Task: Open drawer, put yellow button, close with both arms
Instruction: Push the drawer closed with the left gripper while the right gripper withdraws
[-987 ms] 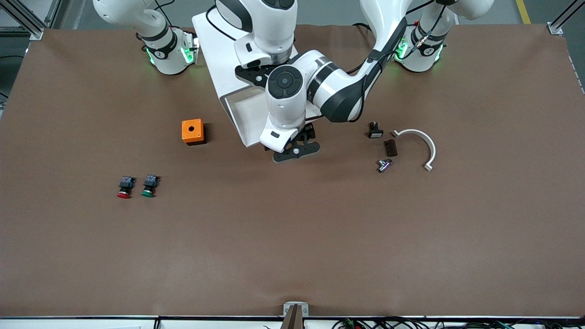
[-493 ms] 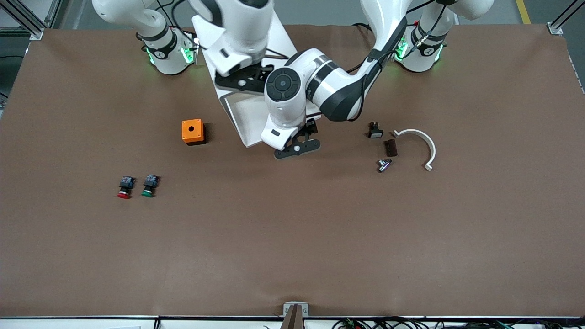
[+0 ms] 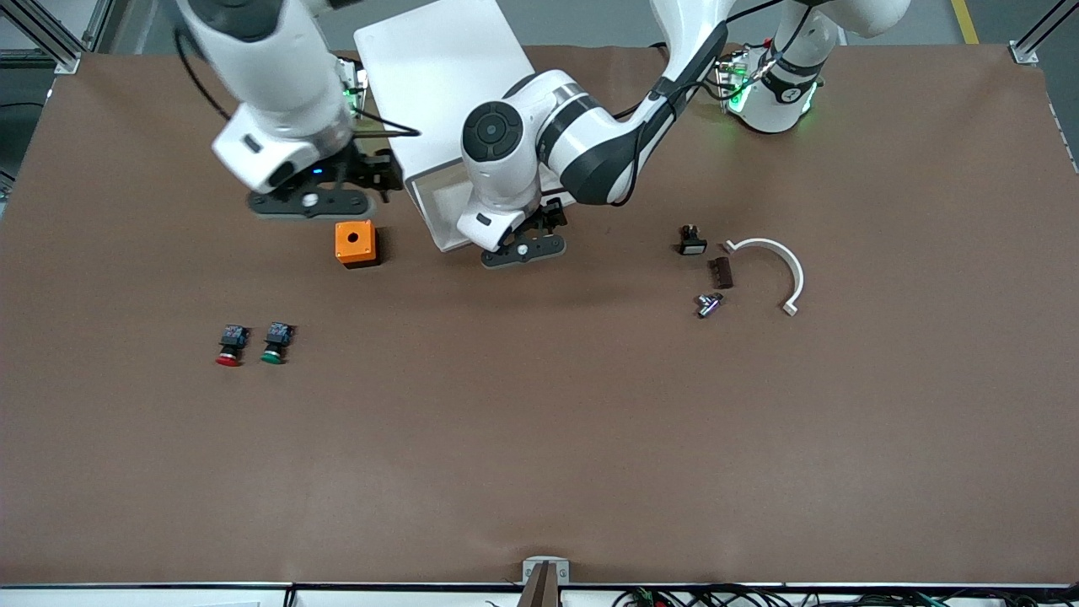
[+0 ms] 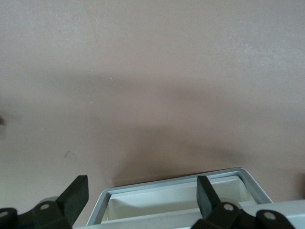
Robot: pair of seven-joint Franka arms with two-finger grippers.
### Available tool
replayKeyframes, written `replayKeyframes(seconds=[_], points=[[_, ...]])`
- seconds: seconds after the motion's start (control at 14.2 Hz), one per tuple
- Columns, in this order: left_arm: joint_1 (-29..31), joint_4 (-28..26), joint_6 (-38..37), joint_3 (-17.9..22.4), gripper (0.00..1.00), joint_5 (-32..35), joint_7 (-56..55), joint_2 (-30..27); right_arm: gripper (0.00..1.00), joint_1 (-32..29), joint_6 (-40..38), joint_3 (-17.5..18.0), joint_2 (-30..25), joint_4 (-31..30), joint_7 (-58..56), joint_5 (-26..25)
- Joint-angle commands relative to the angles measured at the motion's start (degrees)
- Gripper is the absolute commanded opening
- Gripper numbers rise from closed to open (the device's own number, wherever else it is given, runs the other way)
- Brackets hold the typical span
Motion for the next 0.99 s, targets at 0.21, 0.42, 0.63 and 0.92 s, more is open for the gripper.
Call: replayKeyframes(seconds=[0.21,0.42,0.63,0.92], points=[[0.45,-0.69,-0.73,-0.69,1.00,-7.45,-0.23,-0.57,1.00,-11.36,-2.10,0.96,-0.12,1.94,-9.64,0.68],[0.62,-0.69,-0.73,-0.69,1.00,-11.93,-0.23,-0.48,1.00,-16.28,-1.93,0.96,0.06,1.94,-14.21,0.68],[0.36,-0.78,-0.73,-0.69,1.00,-16.59,-0.41,-0.13,1.00,-23.13,-2.01,0.96,0.15,1.94,-20.16,2.95],[0.18,-1.13,-0.73,-0.78,1.00,-20.38,-0.41,0.40,1.00,-30.96,-2.19,0.96,0.15,1.85,-28.17,2.88]])
